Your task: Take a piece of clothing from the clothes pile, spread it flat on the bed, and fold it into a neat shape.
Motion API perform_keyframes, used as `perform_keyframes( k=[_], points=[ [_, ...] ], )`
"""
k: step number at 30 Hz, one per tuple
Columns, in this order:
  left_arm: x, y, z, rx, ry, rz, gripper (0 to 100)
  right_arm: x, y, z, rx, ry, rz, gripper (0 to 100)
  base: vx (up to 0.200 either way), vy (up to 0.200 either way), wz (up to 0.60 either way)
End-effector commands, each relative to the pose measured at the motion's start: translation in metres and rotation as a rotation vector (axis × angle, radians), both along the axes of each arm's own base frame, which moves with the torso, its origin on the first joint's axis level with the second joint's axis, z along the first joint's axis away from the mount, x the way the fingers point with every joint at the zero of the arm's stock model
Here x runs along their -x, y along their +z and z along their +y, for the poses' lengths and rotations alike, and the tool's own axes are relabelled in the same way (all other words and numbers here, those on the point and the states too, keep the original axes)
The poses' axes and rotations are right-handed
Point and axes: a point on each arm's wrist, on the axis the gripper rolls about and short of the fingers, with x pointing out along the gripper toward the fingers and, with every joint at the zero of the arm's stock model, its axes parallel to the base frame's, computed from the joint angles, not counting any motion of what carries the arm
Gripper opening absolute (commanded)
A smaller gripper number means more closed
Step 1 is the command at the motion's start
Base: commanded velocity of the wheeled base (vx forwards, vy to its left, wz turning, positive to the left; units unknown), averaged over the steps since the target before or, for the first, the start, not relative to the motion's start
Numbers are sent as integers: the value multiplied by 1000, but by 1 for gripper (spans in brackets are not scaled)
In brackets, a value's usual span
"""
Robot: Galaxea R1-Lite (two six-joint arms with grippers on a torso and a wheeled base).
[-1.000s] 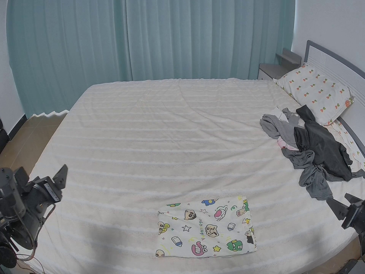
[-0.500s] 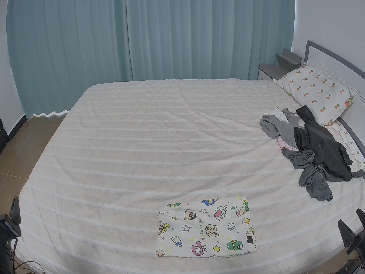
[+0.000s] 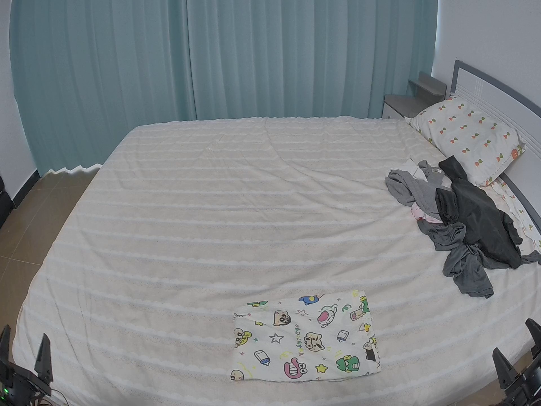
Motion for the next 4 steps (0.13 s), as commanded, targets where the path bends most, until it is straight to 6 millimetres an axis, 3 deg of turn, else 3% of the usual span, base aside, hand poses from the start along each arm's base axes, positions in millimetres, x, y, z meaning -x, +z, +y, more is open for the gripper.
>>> perform_keyframes(
  k=[1, 4],
  points=[
    [0, -10, -5, 26, -234, 73, 100, 0, -1, 0, -13, 13, 0, 100, 0, 0, 0],
    [0, -10, -5, 15, -228, 53, 100, 0, -1, 0, -12, -6, 1, 100, 0, 0, 0]
  ],
)
